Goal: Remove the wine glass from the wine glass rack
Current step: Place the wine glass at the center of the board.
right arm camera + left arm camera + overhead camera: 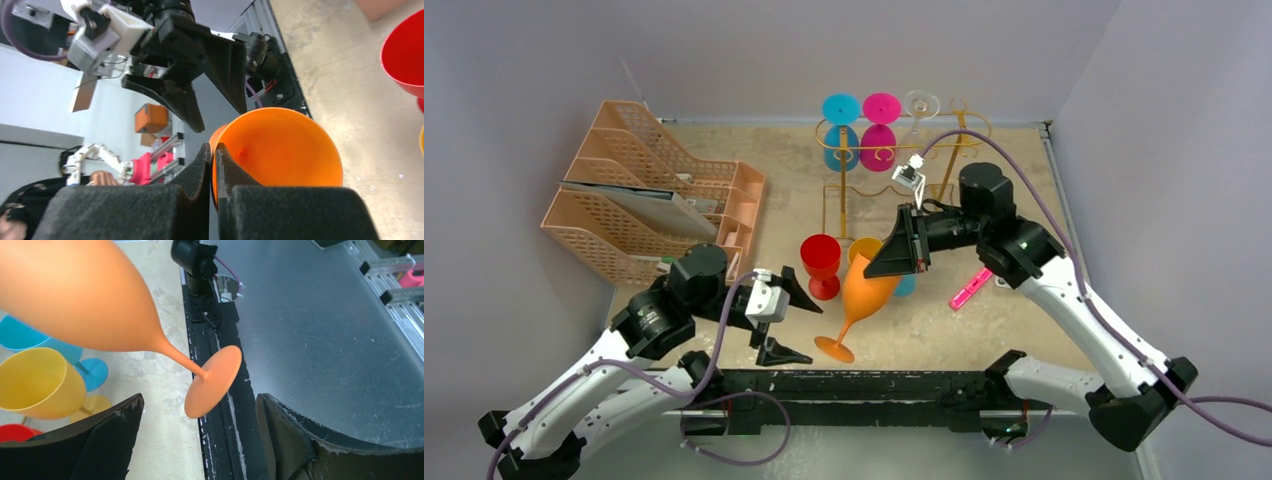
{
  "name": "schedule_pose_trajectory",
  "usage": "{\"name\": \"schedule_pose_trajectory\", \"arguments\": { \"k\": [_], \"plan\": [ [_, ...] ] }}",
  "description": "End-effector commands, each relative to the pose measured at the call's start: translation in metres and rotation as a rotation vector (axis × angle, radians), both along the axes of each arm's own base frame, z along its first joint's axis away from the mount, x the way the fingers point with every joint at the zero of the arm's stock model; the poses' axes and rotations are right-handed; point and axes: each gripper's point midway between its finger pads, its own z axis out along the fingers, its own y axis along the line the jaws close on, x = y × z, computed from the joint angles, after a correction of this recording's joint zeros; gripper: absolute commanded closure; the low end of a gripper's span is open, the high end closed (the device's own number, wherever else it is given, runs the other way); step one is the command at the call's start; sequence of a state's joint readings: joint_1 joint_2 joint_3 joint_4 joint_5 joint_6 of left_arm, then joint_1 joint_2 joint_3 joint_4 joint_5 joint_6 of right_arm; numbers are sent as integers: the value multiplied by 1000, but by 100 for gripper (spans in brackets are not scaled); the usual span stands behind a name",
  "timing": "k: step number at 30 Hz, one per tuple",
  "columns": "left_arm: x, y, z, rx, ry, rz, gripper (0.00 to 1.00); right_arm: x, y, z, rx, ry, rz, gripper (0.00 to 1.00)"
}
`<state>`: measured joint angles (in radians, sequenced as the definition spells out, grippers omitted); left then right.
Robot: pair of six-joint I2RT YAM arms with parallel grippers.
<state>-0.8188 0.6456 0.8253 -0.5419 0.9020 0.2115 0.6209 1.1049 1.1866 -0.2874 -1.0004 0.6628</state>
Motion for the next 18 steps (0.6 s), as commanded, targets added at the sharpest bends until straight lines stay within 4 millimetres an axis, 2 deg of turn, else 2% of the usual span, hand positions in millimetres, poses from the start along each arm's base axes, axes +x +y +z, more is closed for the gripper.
{"name": "schedule_pose_trajectory", "arguments": {
  "k": [1,4,7,13,18],
  "plan": [
    [21,4,25,5,-2,164,19,-4,-21,7,-46,-224,-77,100],
    [51,13,28,11,-6,383,17,-6,-36,-3,-121,-277,-117,100],
    [87,32,34,-16,29,670,16,-12,-52,-9,-186,-319,-148,100],
    [100,56,48,-99,-19,824,15,-3,-89,-24,-359,-421,-297,100],
    [110,74,37,-76,-16,946,6,23,-135,-31,-568,-502,-528,100]
  ]
}}
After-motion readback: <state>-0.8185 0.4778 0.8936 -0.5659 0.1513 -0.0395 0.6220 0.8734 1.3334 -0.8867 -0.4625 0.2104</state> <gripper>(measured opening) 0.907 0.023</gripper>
